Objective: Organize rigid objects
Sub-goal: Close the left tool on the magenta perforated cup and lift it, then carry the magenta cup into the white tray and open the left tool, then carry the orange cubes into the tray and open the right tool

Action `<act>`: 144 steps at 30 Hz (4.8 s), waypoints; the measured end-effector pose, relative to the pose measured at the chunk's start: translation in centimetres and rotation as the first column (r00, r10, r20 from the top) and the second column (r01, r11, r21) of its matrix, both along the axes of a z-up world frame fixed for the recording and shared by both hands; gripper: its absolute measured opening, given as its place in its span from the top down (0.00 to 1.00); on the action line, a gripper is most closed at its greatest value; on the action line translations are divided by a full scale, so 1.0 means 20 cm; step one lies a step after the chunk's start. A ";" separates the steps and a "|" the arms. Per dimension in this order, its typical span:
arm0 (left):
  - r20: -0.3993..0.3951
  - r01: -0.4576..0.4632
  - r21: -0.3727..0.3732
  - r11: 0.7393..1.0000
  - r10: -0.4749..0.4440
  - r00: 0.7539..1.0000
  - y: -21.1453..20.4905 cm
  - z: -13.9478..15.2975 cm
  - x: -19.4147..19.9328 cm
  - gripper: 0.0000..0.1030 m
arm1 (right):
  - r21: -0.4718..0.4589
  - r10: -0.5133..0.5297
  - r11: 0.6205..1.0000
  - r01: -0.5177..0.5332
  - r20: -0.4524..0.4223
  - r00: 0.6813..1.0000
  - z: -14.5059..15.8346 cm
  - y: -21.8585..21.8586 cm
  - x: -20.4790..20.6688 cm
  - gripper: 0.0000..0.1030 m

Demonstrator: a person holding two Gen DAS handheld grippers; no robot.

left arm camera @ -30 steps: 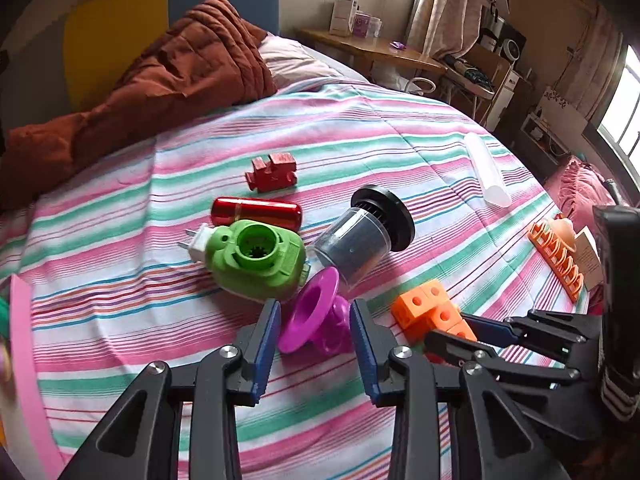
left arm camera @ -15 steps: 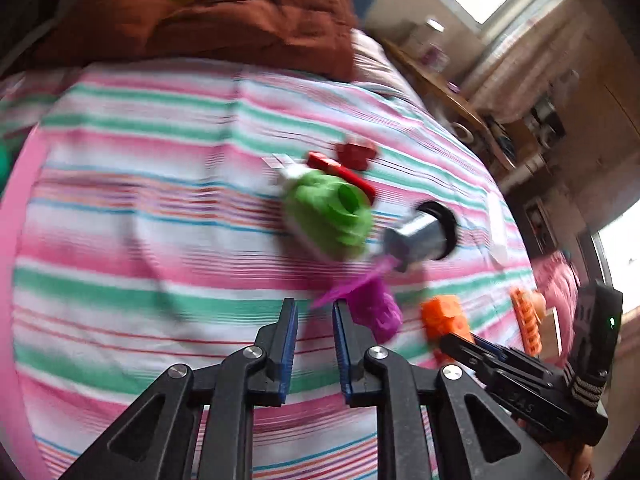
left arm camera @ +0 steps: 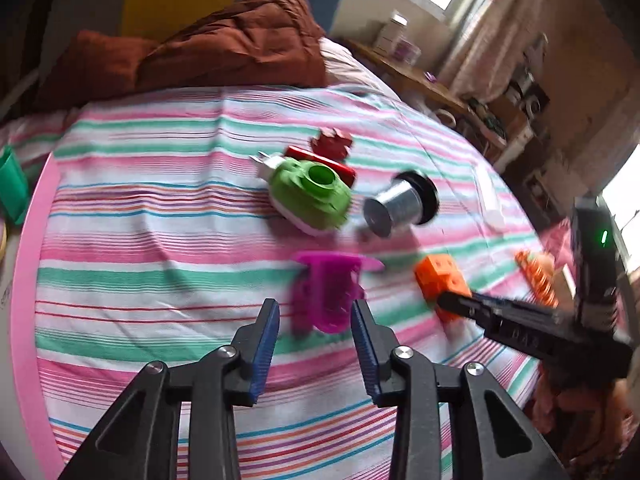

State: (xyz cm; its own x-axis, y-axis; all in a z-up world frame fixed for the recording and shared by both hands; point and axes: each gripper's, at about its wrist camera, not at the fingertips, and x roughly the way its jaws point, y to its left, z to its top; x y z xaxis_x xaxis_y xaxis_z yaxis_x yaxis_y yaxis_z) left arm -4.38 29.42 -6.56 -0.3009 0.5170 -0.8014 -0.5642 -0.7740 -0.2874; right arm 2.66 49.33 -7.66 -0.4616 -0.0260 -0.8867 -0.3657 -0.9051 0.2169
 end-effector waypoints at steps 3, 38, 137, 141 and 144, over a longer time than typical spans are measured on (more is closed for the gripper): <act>-0.027 0.012 -0.070 0.998 -0.014 1.000 0.11 -0.05 0.02 0.64 | 0.001 0.004 1.000 -0.004 0.002 1.000 0.00 0.00 0.00 0.74; -0.093 0.000 -0.095 0.996 -0.009 0.996 0.11 0.01 -0.02 0.69 | 0.007 0.005 1.000 -0.005 0.003 1.000 -0.01 -0.01 -0.01 0.74; -0.033 -0.469 0.033 0.883 0.470 0.882 -1.37 0.01 -0.08 0.63 | 0.006 0.495 0.861 -0.508 -0.240 0.835 0.26 -1.38 -0.32 0.80; -0.025 -0.482 -0.002 0.876 0.482 0.876 -1.38 -0.01 -0.09 0.63 | 0.027 0.518 0.850 -0.526 -0.225 0.825 0.26 -1.52 -0.41 0.80; -0.008 -0.493 0.004 0.870 0.493 0.870 -1.40 -0.01 -0.10 0.63 | 0.038 0.527 0.847 -0.531 -0.200 0.826 0.24 -1.60 -0.47 0.80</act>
